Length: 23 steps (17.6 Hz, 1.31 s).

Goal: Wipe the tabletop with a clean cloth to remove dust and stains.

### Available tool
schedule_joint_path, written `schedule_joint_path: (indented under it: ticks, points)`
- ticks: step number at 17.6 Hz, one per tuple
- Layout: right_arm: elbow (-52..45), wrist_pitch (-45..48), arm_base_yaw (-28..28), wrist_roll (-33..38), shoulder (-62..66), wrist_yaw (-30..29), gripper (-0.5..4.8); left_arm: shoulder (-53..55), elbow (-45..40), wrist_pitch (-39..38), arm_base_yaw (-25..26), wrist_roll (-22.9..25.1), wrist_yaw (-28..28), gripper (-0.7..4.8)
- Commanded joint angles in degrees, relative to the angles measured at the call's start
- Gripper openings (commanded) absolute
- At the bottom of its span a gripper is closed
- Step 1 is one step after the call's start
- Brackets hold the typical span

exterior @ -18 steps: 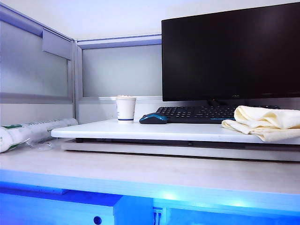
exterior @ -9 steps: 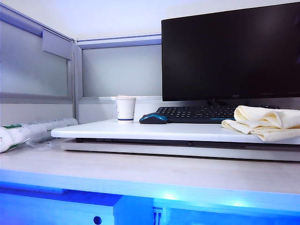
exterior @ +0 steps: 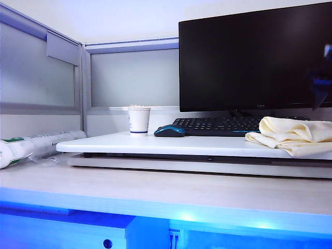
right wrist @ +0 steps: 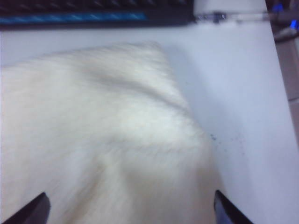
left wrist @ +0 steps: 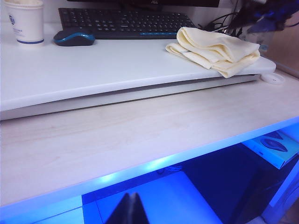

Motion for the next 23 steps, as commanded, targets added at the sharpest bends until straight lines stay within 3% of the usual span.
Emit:
schedule_joint_path:
  ticks: [1, 4, 5, 7, 8, 16, 23]
  points:
    - [0.35, 0.90, -0.68, -0.17, 4.39, 0.52, 4.79, 0.02, -0.02, -0.63, 0.02, -0.24, 0.66, -0.05]
    - [0.35, 0.00, -0.92, -0.17, 8.94, 0.28, 4.79, 0.02, -0.02, -0.63, 0.00, -0.46, 0.66, -0.05]
    - [0.35, -0.24, -0.90, -0.17, 10.45, 0.28, 3.78, 0.02, -0.02, -0.61, 0.02, -1.07, 0.52, -0.05]
    - [0.35, -0.33, -0.87, -0.17, 12.61, -1.55, 1.00, 0.02, -0.04, -0.68, 0.02, -1.11, 0.48, -0.05]
    - [0.35, -0.22, -0.83, -0.17, 13.27, -3.26, -0.14, 0.02, -0.02, -0.66, 0.02, -1.14, 0.48, -0.05]
    - [0.35, -0.37, 1.68, -0.15, 14.34, -3.80, -0.05, 0.02, -0.02, -0.66, 0.02, -1.25, 0.48, -0.05]
    - [3.76, 0.90, 12.02, 1.81, 18.03, -3.41, -0.05, 0.02, -0.04, -0.61, 0.00, -1.25, 0.48, -0.05]
